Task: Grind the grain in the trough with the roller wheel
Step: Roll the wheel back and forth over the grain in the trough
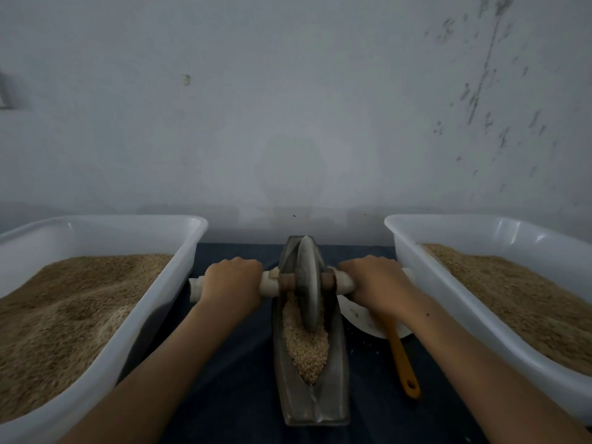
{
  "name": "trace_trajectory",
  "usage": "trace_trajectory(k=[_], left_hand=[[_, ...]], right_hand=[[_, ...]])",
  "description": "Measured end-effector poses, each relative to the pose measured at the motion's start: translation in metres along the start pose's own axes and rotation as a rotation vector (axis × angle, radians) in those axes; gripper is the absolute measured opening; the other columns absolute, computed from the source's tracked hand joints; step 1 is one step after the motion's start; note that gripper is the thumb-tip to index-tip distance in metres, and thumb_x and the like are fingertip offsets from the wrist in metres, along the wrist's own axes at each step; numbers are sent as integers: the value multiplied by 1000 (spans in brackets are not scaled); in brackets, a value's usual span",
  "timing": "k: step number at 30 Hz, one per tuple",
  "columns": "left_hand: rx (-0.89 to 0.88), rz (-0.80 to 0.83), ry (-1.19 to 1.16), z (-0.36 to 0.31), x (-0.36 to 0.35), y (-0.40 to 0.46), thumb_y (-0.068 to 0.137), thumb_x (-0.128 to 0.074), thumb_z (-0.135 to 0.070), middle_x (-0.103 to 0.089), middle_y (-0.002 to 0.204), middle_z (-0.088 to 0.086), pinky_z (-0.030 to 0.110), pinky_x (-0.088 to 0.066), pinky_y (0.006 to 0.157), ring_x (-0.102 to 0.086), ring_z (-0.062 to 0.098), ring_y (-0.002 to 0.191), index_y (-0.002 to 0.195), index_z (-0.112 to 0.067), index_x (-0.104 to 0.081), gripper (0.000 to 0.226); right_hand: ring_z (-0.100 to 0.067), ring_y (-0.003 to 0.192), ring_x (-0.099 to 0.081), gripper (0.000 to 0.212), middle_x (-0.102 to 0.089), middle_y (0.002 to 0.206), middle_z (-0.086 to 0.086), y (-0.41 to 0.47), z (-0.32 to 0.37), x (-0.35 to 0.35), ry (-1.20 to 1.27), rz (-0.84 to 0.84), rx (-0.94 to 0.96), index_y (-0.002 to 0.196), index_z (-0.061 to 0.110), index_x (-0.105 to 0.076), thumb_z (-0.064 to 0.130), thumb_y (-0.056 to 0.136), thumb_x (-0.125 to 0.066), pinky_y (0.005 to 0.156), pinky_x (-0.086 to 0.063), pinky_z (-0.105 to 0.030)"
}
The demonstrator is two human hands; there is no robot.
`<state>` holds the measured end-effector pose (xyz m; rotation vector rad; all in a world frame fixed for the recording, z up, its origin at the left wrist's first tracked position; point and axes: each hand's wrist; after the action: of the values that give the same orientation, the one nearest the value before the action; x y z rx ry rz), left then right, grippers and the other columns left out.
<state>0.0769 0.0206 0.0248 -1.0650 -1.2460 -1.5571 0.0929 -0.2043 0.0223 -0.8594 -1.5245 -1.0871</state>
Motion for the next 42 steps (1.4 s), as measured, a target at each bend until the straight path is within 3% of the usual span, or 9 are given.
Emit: trace_trajectory(k=[5,9,12,16,21,25,31,37,42], left_hand=[[-46,123,17,5,6,-1,83,-62,-31,-61,97,-2,27,-44,73,-60,16,89,106,-18,-58,26],[-44,166,32,5,8,0,81,-65,-32,-53,86,-4,28,-44,72,-55,14,80,106,-19,-58,29],[-21,72,52,2,5,0,85,-60,-31,-59,92,-3,27,-41,69,-57,15,83,104,-21,-57,22],[-6,-93,60,-3,0,-1,89,-56,-32,-61,101,-3,27,-37,69,-61,17,92,104,-24,-53,17],[-24,-141,75,-5,0,-2,91,-53,-32,-61,101,-4,27,-37,69,-61,17,92,104,-25,-50,15],[-45,-52,65,0,2,-3,89,-57,-32,-62,103,-3,26,-41,73,-60,16,95,105,-24,-55,17],[-71,82,87,3,5,-2,86,-58,-30,-62,104,-1,28,-47,78,-61,17,95,107,-20,-56,23],[-29,-39,49,0,0,1,89,-54,-29,-61,103,-3,27,-40,72,-60,17,94,102,-24,-53,14],[-10,-151,31,-1,-8,1,92,-52,-28,-61,102,-3,27,-38,69,-61,17,93,103,-24,-48,12]], right_hand=[[-15,76,-55,11,-57,80,6,0,0,11,-4,198,22,83,30,-53,23,84,-61,60,-39,-28],[-15,83,-61,20,-65,91,3,-1,0,14,51,263,6,101,27,-64,22,82,-65,70,-49,-30],[-14,77,-57,10,-59,82,6,-1,-2,7,46,207,10,87,30,-58,22,84,-62,63,-41,-28],[-17,82,-61,7,-65,89,5,0,-4,-5,64,60,-24,84,29,-55,23,86,-57,66,-41,-30],[-20,81,-61,14,-64,86,4,-3,-4,-10,93,-5,-45,77,30,-47,24,88,-54,64,-38,-31],[-15,76,-55,6,-62,86,5,-4,-3,2,56,140,-8,86,30,-55,26,85,-59,63,-40,-29],[-16,87,-61,27,-66,96,1,-4,-2,15,130,360,-15,110,27,-63,23,83,-68,73,-49,-30],[-18,82,-61,5,-65,91,3,0,-2,1,56,151,-37,89,27,-58,24,86,-59,65,-44,-30],[-21,81,-61,10,-64,87,2,1,1,-10,16,-71,-44,81,27,-49,22,89,-52,65,-43,-33]])
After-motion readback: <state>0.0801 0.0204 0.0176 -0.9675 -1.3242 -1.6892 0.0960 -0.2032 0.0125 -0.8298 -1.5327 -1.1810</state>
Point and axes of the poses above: each hand's wrist, its own y-axis towards the middle knuckle, its own x-axis out of the back of the hand, z = x × y
